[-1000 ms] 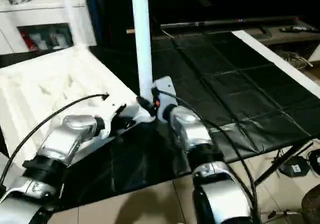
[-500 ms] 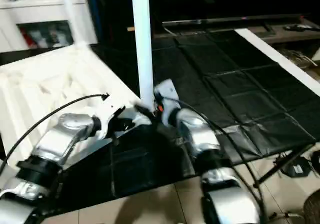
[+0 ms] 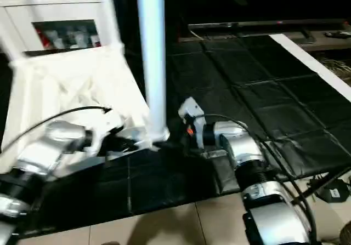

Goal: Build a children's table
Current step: Rotate leg to tighten

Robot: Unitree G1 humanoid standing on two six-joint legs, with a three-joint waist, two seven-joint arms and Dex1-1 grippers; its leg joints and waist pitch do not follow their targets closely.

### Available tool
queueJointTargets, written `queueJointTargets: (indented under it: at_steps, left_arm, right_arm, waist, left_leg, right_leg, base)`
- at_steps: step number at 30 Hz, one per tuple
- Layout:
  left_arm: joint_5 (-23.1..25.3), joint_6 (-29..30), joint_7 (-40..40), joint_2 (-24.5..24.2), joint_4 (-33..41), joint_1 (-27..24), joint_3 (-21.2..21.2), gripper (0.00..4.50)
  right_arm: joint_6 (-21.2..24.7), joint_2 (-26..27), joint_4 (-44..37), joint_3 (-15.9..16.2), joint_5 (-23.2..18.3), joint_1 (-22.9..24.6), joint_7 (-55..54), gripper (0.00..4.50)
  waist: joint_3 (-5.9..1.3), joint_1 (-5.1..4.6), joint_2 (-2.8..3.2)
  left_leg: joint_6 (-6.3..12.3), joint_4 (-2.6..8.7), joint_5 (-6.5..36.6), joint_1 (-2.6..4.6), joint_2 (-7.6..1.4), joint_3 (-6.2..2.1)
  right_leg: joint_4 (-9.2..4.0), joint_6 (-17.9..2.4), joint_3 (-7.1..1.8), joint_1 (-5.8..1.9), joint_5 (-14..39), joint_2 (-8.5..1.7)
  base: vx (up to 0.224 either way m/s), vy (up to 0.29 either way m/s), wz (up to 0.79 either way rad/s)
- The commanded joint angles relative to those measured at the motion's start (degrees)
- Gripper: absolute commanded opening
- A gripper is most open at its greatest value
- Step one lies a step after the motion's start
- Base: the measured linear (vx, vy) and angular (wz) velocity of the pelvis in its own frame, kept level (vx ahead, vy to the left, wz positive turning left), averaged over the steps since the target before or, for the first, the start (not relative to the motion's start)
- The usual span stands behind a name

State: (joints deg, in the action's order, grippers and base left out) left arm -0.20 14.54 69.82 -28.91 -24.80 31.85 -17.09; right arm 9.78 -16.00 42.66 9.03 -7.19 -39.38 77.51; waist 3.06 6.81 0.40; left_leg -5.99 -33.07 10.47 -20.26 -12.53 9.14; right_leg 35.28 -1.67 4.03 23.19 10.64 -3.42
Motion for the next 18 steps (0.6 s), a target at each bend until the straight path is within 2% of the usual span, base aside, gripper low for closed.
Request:
queueJointTargets:
  at_steps: [1, 6, 13, 14, 17, 18]
  left_arm:
    - [-0.6, -3.2, 5.3, -0.4, 1.5, 0.1, -2.3, 0.00]
    - [-1.9, -4.2, 11.0, -1.7, 2.9, -0.4, -4.0, 0.00]
    - [-1.6, -6.2, 13.0, -2.0, 2.9, -0.6, -5.4, 0.00]
    - [-1.5, -6.3, 13.2, -1.9, 2.9, -0.6, -5.5, 0.00]
    - [-1.2, -6.6, 13.5, -1.8, 3.4, -1.1, -5.7, 0.00]
    - [-1.2, -6.6, 13.5, -1.8, 3.4, -1.2, -5.7, 0.00]
  right_arm:
    - [0.1, -1.3, -0.2, 1.4, -0.6, -1.2, 4.9, 4.47]
    - [-3.6, -1.4, 1.3, 2.7, 0.5, -2.4, 7.3, 4.47]
    - [-3.7, 1.0, 4.2, 2.0, -0.9, -4.1, 9.5, 4.47]
    - [-3.8, 1.1, 4.4, 2.1, -1.1, -4.1, 10.2, 4.20]
    - [-2.5, 2.1, 4.3, 2.5, -2.3, -4.3, 12.0, 4.13]
    - [-2.2, 2.3, 4.2, 2.8, -2.5, -4.4, 12.5, 3.84]
  waist:
    - [-4.11, -0.20, 0.50]
    - [-4.10, 0.17, 0.45]
    - [-4.13, 0.83, 0.48]
    - [-4.10, 0.82, 0.35]
    - [-4.18, 0.83, 0.36]
    - [-4.17, 0.82, 0.38]
  left_leg:
    - [2.97, 3.10, 8.5, 0.30, -0.83, 0.60]
    - [2.67, 3.13, 8.7, 0.29, -0.88, 0.62]
    - [1.86, 3.19, 9.8, 0.51, -1.12, 0.83]
    - [1.86, 3.19, 9.7, 0.42, -1.12, 0.84]
    - [1.99, 3.18, 9.4, 0.40, -1.13, 0.81]
    - [1.98, 3.18, 9.3, 0.36, -1.16, 0.80]
  right_leg:
    - [-3.40, -14.1, -2.53, -3.30, 5.1, -3.90]
    - [-3.39, -14.3, -2.54, -3.24, 5.6, -4.09]
    - [-3.28, -14.1, -2.64, -3.01, 6.9, -4.10]
    - [-3.23, -13.9, -2.63, -3.07, 6.6, -4.08]
    - [-3.17, -13.8, -2.60, -3.13, 6.3, -4.13]
    - [-3.15, -13.8, -2.62, -3.13, 6.2, -4.16]
  base:
    - [0.000, 0.000, 0.00]
    - [0.000, 0.000, 0.00]
    - [0.000, 0.000, 0.00]
    - [0.000, 0.000, 0.00]
    - [0.000, 0.000, 0.00]
    - [0.000, 0.000, 0.00]
